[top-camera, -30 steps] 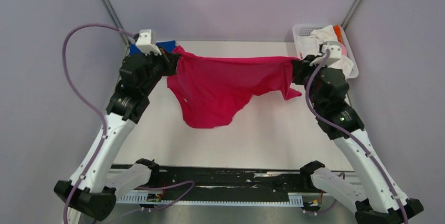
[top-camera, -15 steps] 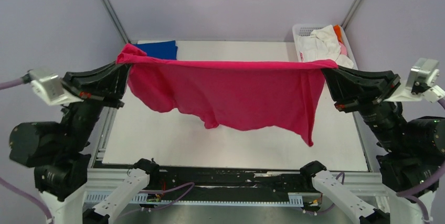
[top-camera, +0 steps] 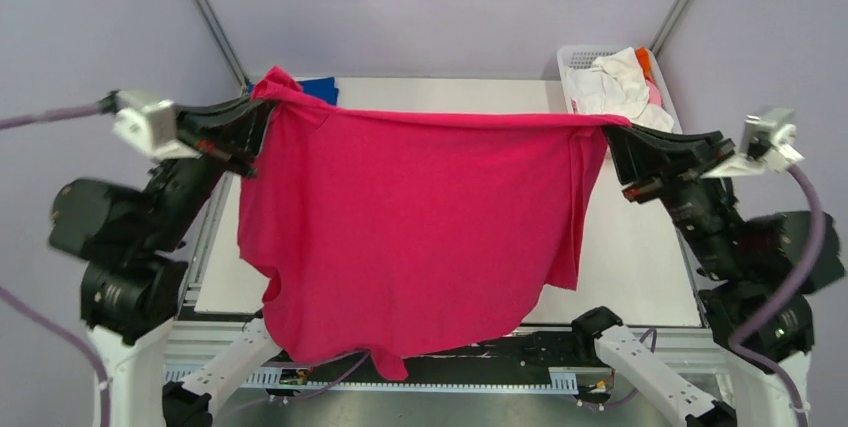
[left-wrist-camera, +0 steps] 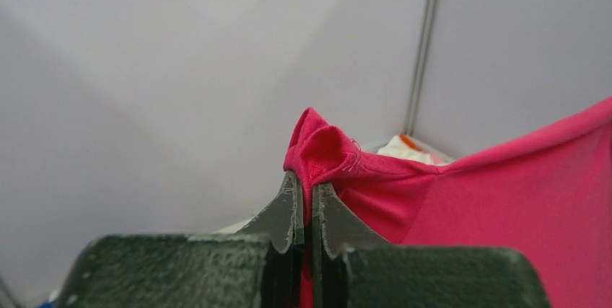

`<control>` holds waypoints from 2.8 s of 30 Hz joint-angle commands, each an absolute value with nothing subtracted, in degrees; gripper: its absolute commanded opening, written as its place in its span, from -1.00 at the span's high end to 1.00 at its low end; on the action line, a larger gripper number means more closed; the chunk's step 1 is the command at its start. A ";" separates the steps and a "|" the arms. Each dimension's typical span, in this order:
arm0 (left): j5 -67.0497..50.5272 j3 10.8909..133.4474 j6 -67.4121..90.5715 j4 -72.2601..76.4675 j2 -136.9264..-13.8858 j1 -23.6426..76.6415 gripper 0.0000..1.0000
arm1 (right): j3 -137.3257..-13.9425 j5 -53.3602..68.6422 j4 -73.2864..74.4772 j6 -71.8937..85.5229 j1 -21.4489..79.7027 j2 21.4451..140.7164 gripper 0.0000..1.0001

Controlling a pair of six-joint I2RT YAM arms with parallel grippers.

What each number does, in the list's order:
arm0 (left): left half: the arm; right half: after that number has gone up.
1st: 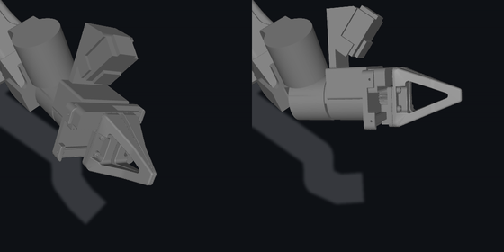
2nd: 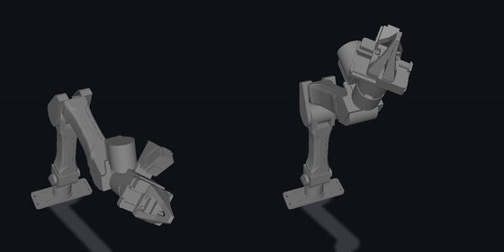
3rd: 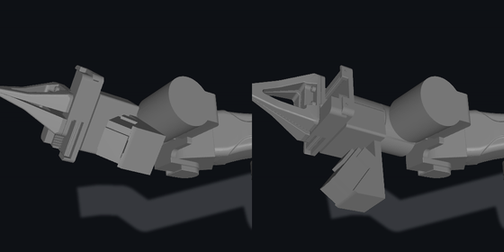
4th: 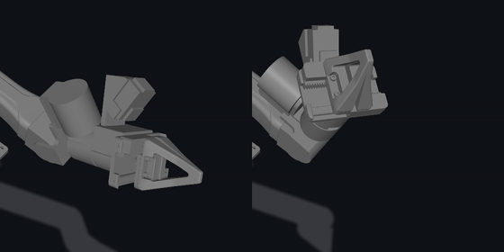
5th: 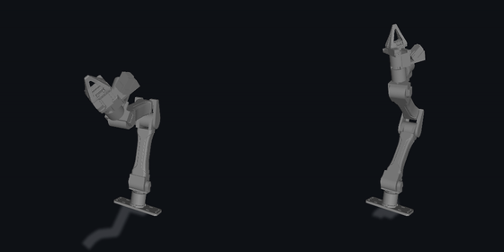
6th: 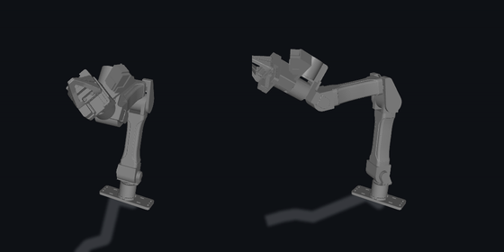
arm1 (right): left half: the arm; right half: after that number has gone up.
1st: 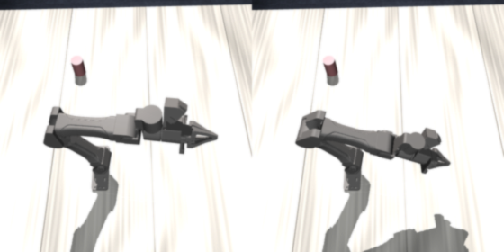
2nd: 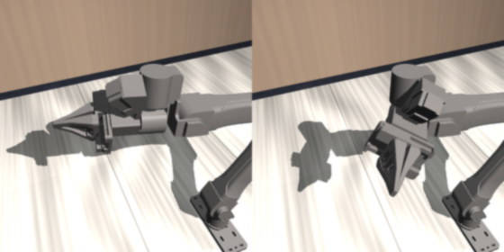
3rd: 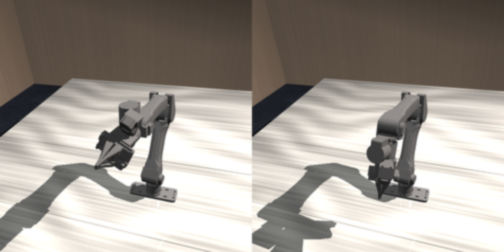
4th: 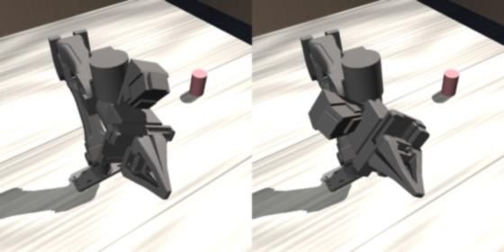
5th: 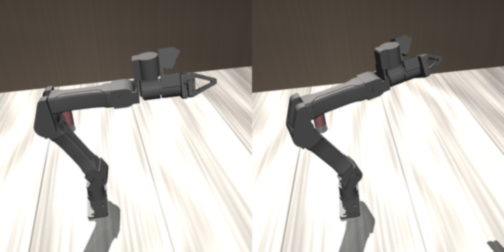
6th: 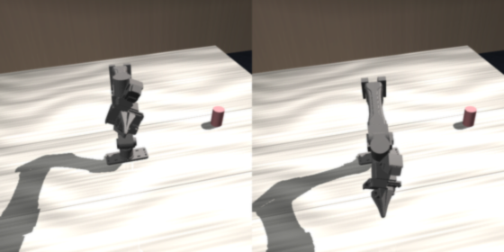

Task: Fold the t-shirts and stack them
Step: Flatten out the tshirt

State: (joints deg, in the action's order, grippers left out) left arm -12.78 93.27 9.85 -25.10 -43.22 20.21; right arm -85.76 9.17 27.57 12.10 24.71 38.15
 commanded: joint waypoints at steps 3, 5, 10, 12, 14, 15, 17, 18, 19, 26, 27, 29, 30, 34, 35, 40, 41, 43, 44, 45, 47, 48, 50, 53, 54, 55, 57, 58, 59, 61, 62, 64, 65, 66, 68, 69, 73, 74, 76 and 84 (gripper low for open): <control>7.55 82.82 0.88 -19.84 -59.99 20.13 0.98 | -72.16 -25.03 22.30 9.77 24.70 47.75 0.96; 12.73 79.49 -0.56 -16.56 -67.57 20.04 0.97 | -67.71 -31.14 20.24 9.65 23.46 54.27 0.96; 12.08 80.32 1.24 -12.51 -95.54 17.31 0.41 | -60.69 -12.18 11.25 15.41 11.13 73.65 0.92; 13.72 87.53 4.48 -17.59 -105.94 16.50 -0.40 | -62.77 -8.29 7.71 15.94 7.82 82.77 0.45; 14.07 95.47 7.04 -21.88 -113.46 15.99 -0.91 | -68.14 -8.25 8.82 15.46 7.16 90.77 -0.17; 13.80 99.56 8.00 -22.80 -114.96 15.95 -0.95 | -70.92 -8.61 9.88 15.32 7.15 93.41 -0.34; 12.04 102.29 8.92 -23.23 -116.72 15.91 -0.99 | -74.25 -8.45 11.69 15.53 7.13 95.98 -0.59; 10.11 102.34 9.07 -22.00 -116.19 15.91 -0.99 | -74.66 -8.22 11.70 15.80 7.14 96.12 -0.71; 9.23 101.52 9.41 -20.93 -115.53 15.86 -1.00 | -74.71 -8.10 11.57 16.33 7.16 95.93 -0.84; 3.81 96.69 12.47 -18.26 -109.58 15.91 -1.00 | -70.82 -2.89 12.10 19.85 7.15 91.33 -1.00; 3.08 96.11 12.87 -18.32 -108.80 15.91 -1.00 | -70.05 -1.24 12.07 20.29 7.18 90.44 -1.00; 1.45 94.55 14.52 -18.80 -107.72 15.86 -1.00 | -68.30 3.63 12.06 21.14 7.17 88.77 -1.00; 0.90 93.34 15.49 -18.98 -107.34 15.89 -1.00 | -67.24 5.64 12.08 21.58 7.16 88.09 -1.00; -5.05 87.94 19.70 -16.47 -105.99 15.91 -1.00 | -63.19 10.94 12.10 22.63 7.15 86.88 -1.00; -6.78 87.30 20.22 -15.08 -106.39 15.91 -1.00 | -62.43 11.55 12.13 22.78 7.19 86.96 -1.00; -12.02 89.02 25.83 -14.02 -111.61 15.90 -1.00 | -60.32 10.78 12.20 23.64 7.15 87.90 -1.00; -13.42 89.73 26.54 -12.69 -113.44 15.90 -1.00 | -60.17 10.20 12.14 23.87 7.12 88.16 -1.00; -14.95 91.47 29.64 -11.20 -116.85 15.91 -1.00 | -59.91 8.78 12.13 24.48 7.17 88.53 -1.00; -15.91 92.41 30.20 -11.28 -118.10 15.91 -1.00 | -59.78 7.95 12.14 24.74 7.08 88.64 -1.00; -16.13 94.47 31.24 -11.53 -120.54 15.91 -1.00 | -59.69 7.15 12.13 24.86 6.99 88.75 -1.00; -16.59 97.19 32.55 -12.25 -124.06 15.91 -1.00 | -59.36 6.12 12.14 25.29 6.48 88.76 -1.00; -16.89 97.90 32.88 -12.20 -126.07 15.86 -1.00 | -59.19 6.18 12.15 25.44 6.07 88.71 -1.00; -17.35 99.57 33.82 -11.37 -128.29 15.95 -1.00 | -58.71 6.31 12.06 25.88 5.31 88.76 -1.00; -18.48 100.35 36.13 -8.27 -130.04 15.93 -1.00 | -58.21 6.43 11.75 25.93 4.87 88.92 -1.00; -18.97 100.41 36.70 -6.31 -130.55 15.96 -1.00 | -58.19 6.48 11.67 25.81 4.84 89.21 -1.00; -19.11 100.45 37.65 -5.40 -130.75 15.94 -1.00 | -58.23 6.50 11.60 25.76 4.91 89.58 -1.00; -19.27 100.57 38.86 -2.83 -131.26 15.98 -1.00 | -58.31 6.05 11.60 25.62 4.86 90.24 -1.00; -19.17 100.73 39.16 -1.65 -131.54 15.94 -1.00 | -58.42 5.88 11.60 25.44 4.91 90.51 -1.00; -19.12 101.23 39.61 -1.22 -131.73 15.98 -1.00 | -58.51 5.49 11.60 25.28 4.88 90.79 -1.00; -18.99 102.61 39.82 -0.65 -132.44 16.07 -1.00 | -58.66 4.84 11.60 25.00 4.82 91.06 -1.00; -18.72 104.05 39.86 -1.02 -133.26 16.08 -1.00 | -58.71 4.53 11.68 24.89 4.76 91.13 -1.00; -18.72 106.45 39.74 -1.96 -134.96 16.07 -1.00 | -58.71 4.15 11.69 24.81 4.70 91.13 -1.00; -18.90 107.32 39.87 -2.42 -135.68 16.08 -1.00 | -58.63 4.03 11.65 24.79 4.69 91.10 -1.00; -19.51 108.96 40.22 -2.57 -137.04 16.13 -1.00 | -58.56 3.92 11.63 24.85 4.62 91.06 -1.00; -20.56 110.79 41.19 -2.12 -138.73 16.28 -1.00 | -58.47 3.82 11.61 24.81 4.64 91.05 -1.00; -20.81 111.21 41.47 -1.56 -139.43 16.37 -1.00 | -58.49 3.76 11.60 24.79 4.62 91.13 -1.00; -19.76 113.18 42.19 0.77 -140.57 16.94 -1.00 | -58.45 3.39 11.65 24.74 4.64 91.40 -1.00; -19.37 114.58 41.90 0.87 -140.95 17.10 -1.00 | -58.45 3.35 11.61 24.63 4.62 91.41 -1.00; -18.46 118.15 41.38 -0.59 -142.95 17.22 -1.00 | -58.45 3.23 11.60 24.61 4.54 91.41 -1.00; -19.54 131.86 35.51 -13.28 -148.38 17.90 -1.00 | -58.40 3.25 11.69 24.74 4.46 90.61 -1.00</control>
State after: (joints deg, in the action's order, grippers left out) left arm -19.03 127.68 39.55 -7.07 -149.10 17.37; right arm -58.41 3.95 13.80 24.56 4.69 91.53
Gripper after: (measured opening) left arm 0.998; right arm 0.998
